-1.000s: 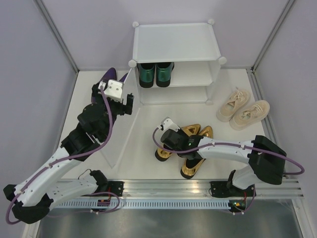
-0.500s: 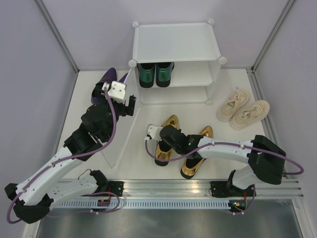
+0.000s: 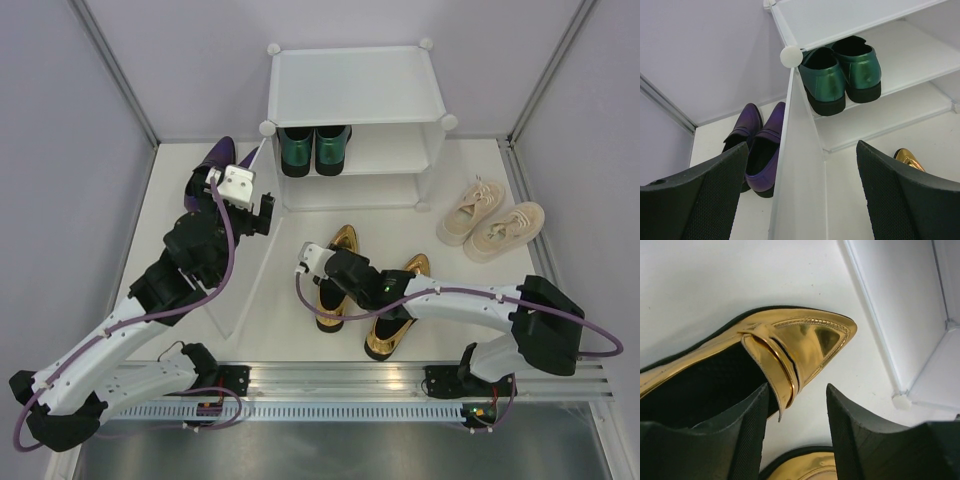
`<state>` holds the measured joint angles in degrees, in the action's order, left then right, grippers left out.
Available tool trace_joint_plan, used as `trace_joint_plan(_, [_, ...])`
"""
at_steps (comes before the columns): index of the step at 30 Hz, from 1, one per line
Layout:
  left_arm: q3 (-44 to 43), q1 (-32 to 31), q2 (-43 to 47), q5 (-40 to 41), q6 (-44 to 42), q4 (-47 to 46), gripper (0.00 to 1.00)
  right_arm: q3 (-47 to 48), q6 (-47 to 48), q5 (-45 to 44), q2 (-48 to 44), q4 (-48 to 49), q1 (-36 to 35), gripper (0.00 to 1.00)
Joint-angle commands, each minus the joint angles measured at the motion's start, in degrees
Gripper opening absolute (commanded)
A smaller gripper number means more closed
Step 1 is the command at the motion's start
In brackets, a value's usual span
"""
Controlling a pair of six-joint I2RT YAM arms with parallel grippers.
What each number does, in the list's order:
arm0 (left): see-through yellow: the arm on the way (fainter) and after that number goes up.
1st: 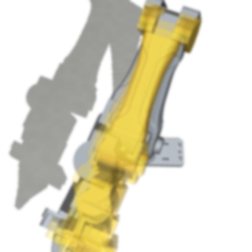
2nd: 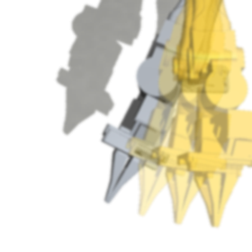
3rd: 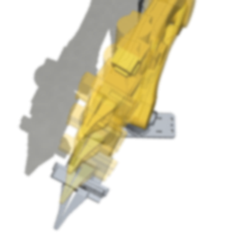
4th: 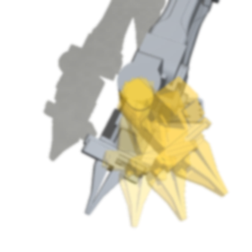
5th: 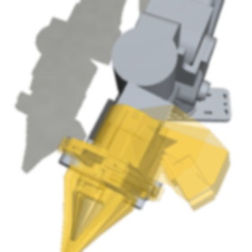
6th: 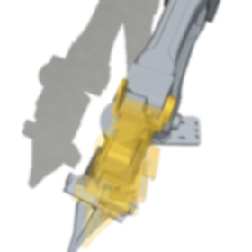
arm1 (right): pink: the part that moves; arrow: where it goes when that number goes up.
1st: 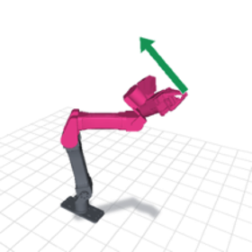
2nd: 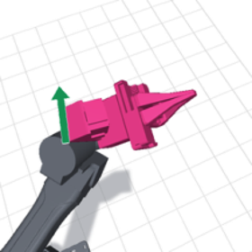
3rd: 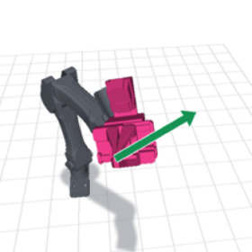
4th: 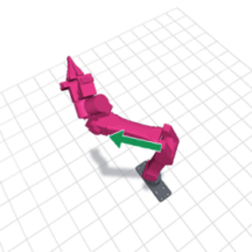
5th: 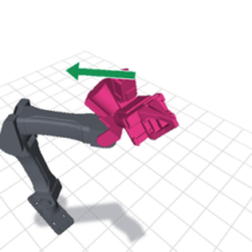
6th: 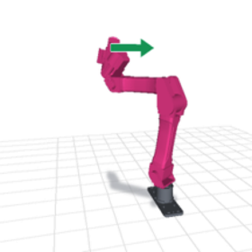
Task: Place and organize the shoes in the shoe cabinet
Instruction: Pick up the shoe from the center of the board.
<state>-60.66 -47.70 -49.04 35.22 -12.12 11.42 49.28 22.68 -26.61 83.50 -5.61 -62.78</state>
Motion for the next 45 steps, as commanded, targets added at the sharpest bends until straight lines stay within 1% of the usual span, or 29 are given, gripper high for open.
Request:
trace_joint_plan(1, [0.0,0.2,0.8,-1.7,-1.5,-2.4,0.91,4.4,-11.5,-3.4,-4.1,-2.1,0.0,0.55])
trace_joint_plan(2, [0.0,0.2,0.9,-1.7,-1.4,-2.3,0.91,5.9,-14.3,-3.7,-4.7,-4.0,0.2,0.55])
trace_joint_plan(4, [0.0,0.2,1.0,-1.7,-1.3,-2.2,0.91,7.9,-23.5,-4.5,-5.8,-6.6,0.3,0.55])
trace_joint_plan(5, [0.1,0.2,1.0,-1.7,-1.3,-2.2,0.91,11.2,-27.6,-3.0,-5.9,-11.7,0.6,0.55])
trace_joint_plan(6, [0.1,0.2,1.2,-1.7,-1.2,-2.3,0.91,13.0,-33.9,-1.3,-5.4,-14.5,1.5,0.56])
trace_joint_plan(8, [0.1,0.2,1.4,-2.1,-1.0,-2.3,0.91,16.8,-38.7,0.4,-4.8,-20.5,2.0,0.55])
trace_joint_plan(9, [0.1,0.2,1.4,-2.3,-0.9,-2.3,0.91,17.5,-41.3,0.7,-4.2,-22.1,2.1,0.54])
trace_joint_plan(11, [0.1,0.2,1.6,-2.5,-0.5,-2.3,0.91,18.0,-48.0,0.9,-4.3,-24.6,2.1,0.52])
trace_joint_plan(13, [0.1,0.2,1.7,-2.6,-0.4,-2.3,0.91,16.8,-52.4,1.1,-5.5,-24.9,2.1,0.52])
trace_joint_plan(14, [0.1,0.2,1.9,-2.7,-0.4,-2.1,0.91,15.3,-56.7,1.5,-6.2,-24.6,2.1,0.52])
trace_joint_plan(16, [0.2,0.2,2.0,-2.9,-0.4,-2.1,0.91,13.2,-62.5,1.6,-7.8,-24.6,2.1,0.52])
trace_joint_plan(20, [0.2,0.2,2.0,-3.4,-0.1,-2.0,0.91,11.9,-67.8,1.6,-9.1,-25.6,2.1,0.52])
trace_joint_plan(25, [0.2,0.2,2.1,-3.6,0.0,-1.9,0.91,9.8,-72.2,1.6,-8.6,-23.6,2.1,0.52])
trace_joint_plan(31, [0.3,0.2,2.3,-3.7,0.0,-1.8,0.92,9.2,-77.4,-0.7,-3.6,-24.9,2.7,0.53])
trace_joint_plan(38, [0.4,0.2,2.5,-3.8,-0.1,-1.8,0.92,7.3,-81.0,0.0,1.7,-22.2,4.3,0.53])
trace_joint_plan(40, [0.4,0.2,2.4,-3.8,-0.1,-1.8,0.92,8.0,-82.3,-1.7,2.3,-24.5,4.6,0.52])
trace_joint_plan(42, [0.4,0.2,2.3,-4.0,-0.2,-1.8,0.92,8.0,-82.6,-2.8,2.2,-24.6,4.7,0.52])
trace_joint_plan(45, [0.4,0.2,2.3,-4.1,-0.1,-1.9,0.92,6.6,-82.4,-1.1,1.8,-23.1,5.4,0.52])
